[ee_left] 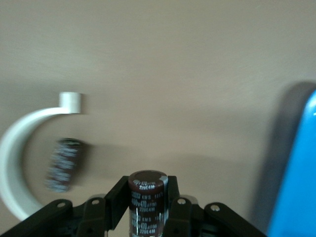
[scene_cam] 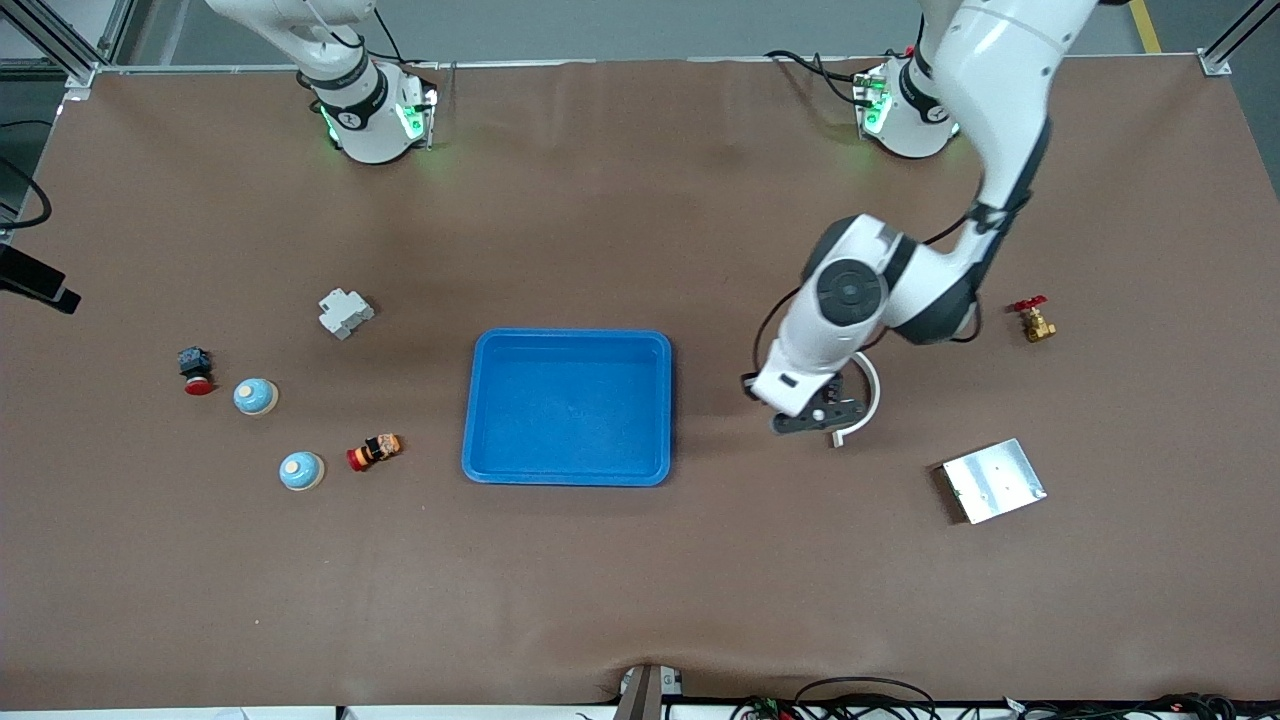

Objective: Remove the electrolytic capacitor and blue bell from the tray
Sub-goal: 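Lift the capacitor with the left gripper and carry it to the bracket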

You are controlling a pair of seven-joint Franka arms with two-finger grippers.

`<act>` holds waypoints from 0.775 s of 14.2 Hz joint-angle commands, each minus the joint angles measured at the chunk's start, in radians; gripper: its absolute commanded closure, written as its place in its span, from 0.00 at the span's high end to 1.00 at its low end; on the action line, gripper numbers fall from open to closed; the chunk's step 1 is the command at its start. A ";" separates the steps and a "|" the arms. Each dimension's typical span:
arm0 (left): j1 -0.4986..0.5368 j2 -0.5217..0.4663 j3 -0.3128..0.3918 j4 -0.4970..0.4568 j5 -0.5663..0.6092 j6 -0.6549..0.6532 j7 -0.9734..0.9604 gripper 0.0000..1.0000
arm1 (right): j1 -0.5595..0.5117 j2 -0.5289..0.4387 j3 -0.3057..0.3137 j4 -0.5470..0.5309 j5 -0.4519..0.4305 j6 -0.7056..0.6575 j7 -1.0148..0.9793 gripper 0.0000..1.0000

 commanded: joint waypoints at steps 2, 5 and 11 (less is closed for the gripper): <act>0.124 -0.078 -0.024 -0.138 -0.007 0.011 0.246 0.00 | 0.010 -0.006 0.001 0.015 0.009 -0.014 0.015 1.00; 0.195 -0.085 -0.024 -0.170 -0.001 0.014 0.374 0.00 | 0.008 -0.006 0.001 0.013 0.009 -0.016 0.014 1.00; 0.299 -0.092 -0.023 -0.205 0.001 0.088 0.506 0.00 | 0.010 -0.006 0.001 0.013 0.009 -0.014 0.015 1.00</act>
